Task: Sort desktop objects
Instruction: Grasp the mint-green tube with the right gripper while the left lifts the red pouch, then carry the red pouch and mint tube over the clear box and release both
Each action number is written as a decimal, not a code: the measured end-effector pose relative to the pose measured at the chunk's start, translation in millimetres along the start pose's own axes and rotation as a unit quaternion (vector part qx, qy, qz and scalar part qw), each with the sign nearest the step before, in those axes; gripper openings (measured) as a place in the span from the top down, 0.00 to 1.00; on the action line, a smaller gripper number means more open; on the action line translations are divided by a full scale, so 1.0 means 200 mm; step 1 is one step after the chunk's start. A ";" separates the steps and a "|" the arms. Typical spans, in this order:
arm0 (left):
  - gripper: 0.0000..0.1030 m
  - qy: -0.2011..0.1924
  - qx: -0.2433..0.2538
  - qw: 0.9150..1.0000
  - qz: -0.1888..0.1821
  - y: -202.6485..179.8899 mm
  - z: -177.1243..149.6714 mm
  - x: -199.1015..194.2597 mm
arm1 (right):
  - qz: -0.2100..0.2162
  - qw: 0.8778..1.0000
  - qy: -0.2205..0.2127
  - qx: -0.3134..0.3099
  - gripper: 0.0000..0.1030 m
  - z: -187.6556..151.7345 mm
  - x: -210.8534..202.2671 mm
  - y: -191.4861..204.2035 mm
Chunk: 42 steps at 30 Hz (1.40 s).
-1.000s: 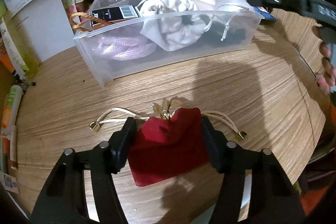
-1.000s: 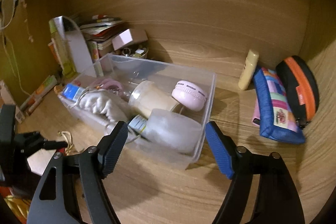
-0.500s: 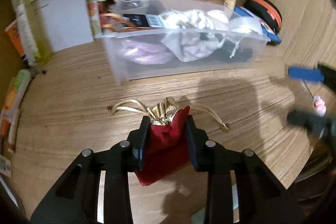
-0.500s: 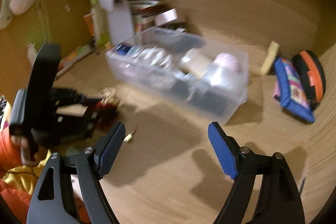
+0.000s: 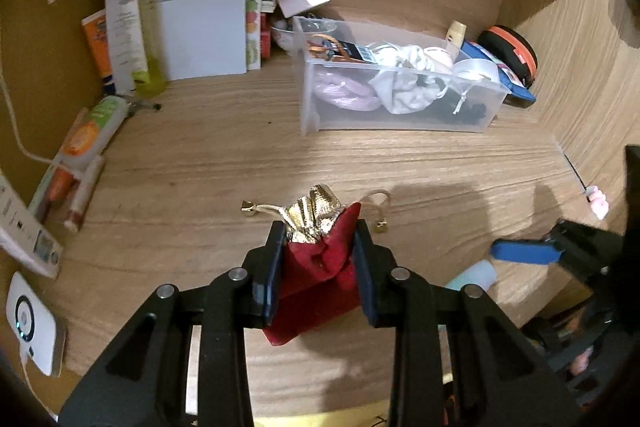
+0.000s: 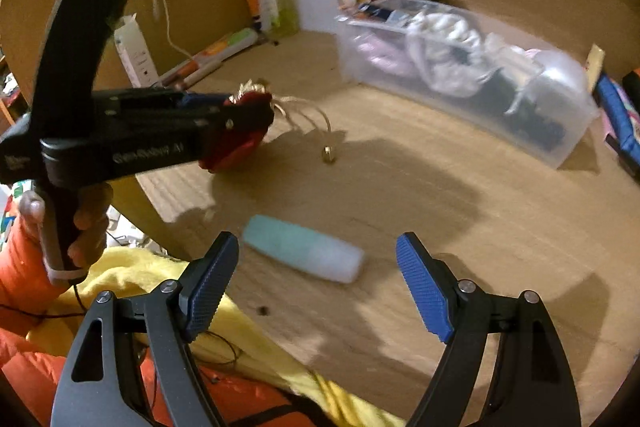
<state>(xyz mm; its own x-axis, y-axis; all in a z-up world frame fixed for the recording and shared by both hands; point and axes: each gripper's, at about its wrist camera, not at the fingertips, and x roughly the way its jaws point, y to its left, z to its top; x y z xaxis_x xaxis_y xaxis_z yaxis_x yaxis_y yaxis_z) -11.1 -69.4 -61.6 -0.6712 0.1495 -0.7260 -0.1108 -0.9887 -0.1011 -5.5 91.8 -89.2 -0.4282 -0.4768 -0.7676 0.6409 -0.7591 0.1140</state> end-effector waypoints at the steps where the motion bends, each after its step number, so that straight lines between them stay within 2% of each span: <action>1: 0.69 -0.001 -0.001 1.000 0.000 0.01 -0.01 -0.01 | -0.003 1.000 0.003 0.003 0.23 0.00 0.02 0.01; 7: 0.69 -0.006 -0.009 1.000 -0.001 0.06 -0.06 -0.06 | -0.016 1.000 -0.014 0.018 0.22 -0.01 0.07 0.07; 10: 0.69 -0.003 -0.015 1.000 -0.006 0.08 -0.07 -0.05 | -0.042 0.999 -0.020 -0.001 0.24 -0.02 0.08 0.11; 12: 0.69 -0.003 -0.015 1.000 -0.006 0.08 -0.07 -0.04 | -0.064 0.997 -0.029 -0.026 0.30 -0.03 0.08 0.15; 16: 0.69 -0.008 -0.016 1.000 -0.015 0.06 -0.05 -0.05 | -0.054 0.998 -0.023 -0.018 0.30 -0.02 0.07 0.11; 20: 0.69 -0.018 -0.017 0.999 -0.026 0.03 -0.01 -0.06 | -0.024 0.999 -0.018 0.015 0.31 0.01 0.04 0.00; 33: 0.69 -0.061 -0.012 0.996 -0.066 -0.11 0.28 -0.08 | -0.081 0.989 -0.097 0.077 0.31 0.24 -0.28 -0.44; 42: 0.69 -0.078 -0.004 0.993 -0.084 -0.19 0.54 0.03 | -0.112 0.982 -0.133 0.074 0.31 0.45 -0.37 -0.66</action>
<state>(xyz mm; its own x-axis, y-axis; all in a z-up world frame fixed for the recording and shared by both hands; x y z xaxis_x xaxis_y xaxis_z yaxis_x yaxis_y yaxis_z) -89.9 -29.4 12.0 -0.7498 0.3116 -0.5837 -0.2248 -0.9497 -0.2182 -116.1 187.9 8.0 -0.7117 -0.3747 -0.5942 0.4202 -0.9049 0.0673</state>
